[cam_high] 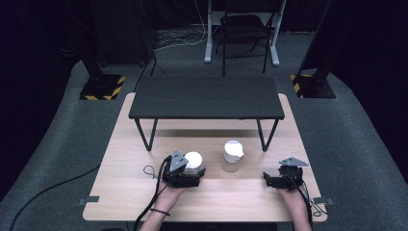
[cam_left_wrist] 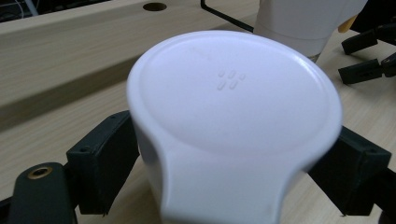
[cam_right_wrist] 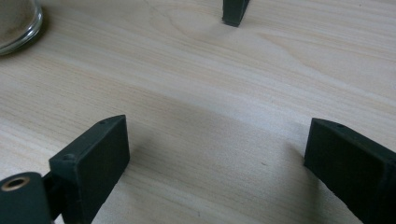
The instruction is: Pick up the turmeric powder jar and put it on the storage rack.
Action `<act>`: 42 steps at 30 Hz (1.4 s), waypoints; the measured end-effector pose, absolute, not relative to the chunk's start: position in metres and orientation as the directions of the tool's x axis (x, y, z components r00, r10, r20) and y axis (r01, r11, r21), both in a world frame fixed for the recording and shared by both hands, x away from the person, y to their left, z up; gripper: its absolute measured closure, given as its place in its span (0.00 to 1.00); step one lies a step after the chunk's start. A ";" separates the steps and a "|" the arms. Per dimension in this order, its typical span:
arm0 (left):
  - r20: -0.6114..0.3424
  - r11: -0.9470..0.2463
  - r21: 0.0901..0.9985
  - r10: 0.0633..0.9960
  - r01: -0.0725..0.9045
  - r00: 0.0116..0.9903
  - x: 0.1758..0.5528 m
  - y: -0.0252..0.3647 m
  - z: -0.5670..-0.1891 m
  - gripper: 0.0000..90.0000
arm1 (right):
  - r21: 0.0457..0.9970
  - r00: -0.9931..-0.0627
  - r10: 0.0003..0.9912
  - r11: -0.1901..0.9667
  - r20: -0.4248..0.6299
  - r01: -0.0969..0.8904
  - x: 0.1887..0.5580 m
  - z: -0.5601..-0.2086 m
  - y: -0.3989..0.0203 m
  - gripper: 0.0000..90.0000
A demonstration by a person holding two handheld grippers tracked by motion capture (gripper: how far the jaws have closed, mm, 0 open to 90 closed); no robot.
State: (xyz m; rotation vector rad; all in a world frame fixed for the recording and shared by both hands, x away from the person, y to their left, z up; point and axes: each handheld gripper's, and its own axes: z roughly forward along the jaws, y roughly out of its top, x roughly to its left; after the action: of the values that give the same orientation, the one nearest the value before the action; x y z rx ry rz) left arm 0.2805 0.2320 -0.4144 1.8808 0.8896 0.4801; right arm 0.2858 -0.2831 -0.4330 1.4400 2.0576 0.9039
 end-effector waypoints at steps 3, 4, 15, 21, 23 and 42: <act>-0.047 -0.263 0.890 0.758 0.371 0.650 0.283 0.228 -0.417 0.17 | 0.739 -0.340 0.940 0.233 -0.005 0.632 0.286 -0.433 -0.283 0.07; -0.047 -0.263 0.890 0.758 0.371 0.650 0.283 0.228 -0.417 0.18 | 0.739 -0.340 0.940 0.233 -0.005 0.632 0.286 -0.433 -0.283 0.07; -0.016 -0.270 0.898 0.768 0.346 0.640 0.280 0.223 -0.420 0.33 | 0.739 -0.341 0.940 0.233 -0.005 0.632 0.286 -0.433 -0.283 0.07; -0.027 -0.269 0.891 0.772 0.365 0.636 0.282 0.225 -0.416 0.33 | 0.739 -0.341 0.940 0.234 -0.005 0.632 0.286 -0.433 -0.283 0.07; -0.026 -0.273 0.888 0.773 0.370 0.634 0.283 0.227 -0.414 0.33 | 0.739 -0.342 0.940 0.234 -0.006 0.632 0.286 -0.433 -0.283 0.07; 0.002 -0.268 0.904 0.782 0.333 0.624 0.284 0.249 -0.367 0.33 | 0.738 -0.343 0.939 0.235 -0.006 0.632 0.286 -0.433 -0.283 0.06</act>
State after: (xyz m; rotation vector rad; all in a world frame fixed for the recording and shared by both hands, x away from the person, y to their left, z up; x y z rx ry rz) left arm 0.2842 0.2494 -0.3665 1.8561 0.8922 0.5672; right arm 0.2865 -0.2833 -0.4329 1.4375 2.0611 0.9040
